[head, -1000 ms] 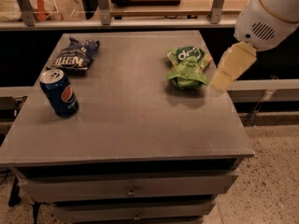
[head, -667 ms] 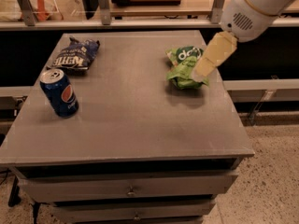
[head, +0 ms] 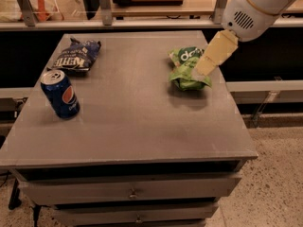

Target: Move green rice chip bag near pepsi can

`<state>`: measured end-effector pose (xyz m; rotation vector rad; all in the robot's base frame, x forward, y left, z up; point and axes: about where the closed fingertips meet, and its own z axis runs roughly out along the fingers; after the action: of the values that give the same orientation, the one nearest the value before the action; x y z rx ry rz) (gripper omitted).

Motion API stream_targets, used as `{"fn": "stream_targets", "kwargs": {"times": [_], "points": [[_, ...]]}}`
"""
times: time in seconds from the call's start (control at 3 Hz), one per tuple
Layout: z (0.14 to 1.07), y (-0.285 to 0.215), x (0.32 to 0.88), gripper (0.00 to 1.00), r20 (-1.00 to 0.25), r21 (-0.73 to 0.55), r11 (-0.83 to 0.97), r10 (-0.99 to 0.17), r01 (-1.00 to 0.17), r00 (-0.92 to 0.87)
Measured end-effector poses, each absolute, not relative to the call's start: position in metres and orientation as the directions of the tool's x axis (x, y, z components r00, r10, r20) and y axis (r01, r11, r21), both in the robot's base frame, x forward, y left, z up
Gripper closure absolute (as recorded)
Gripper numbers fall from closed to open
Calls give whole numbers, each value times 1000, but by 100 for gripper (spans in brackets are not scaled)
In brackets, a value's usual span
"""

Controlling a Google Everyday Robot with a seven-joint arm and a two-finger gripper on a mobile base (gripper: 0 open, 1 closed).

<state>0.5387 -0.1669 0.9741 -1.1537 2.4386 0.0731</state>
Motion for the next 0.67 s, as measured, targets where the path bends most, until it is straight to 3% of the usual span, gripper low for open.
{"fn": "stream_targets", "kwargs": {"times": [0.67], "points": [[960,-139,572,0,-443,-32,710,-641,-704,-627]]}}
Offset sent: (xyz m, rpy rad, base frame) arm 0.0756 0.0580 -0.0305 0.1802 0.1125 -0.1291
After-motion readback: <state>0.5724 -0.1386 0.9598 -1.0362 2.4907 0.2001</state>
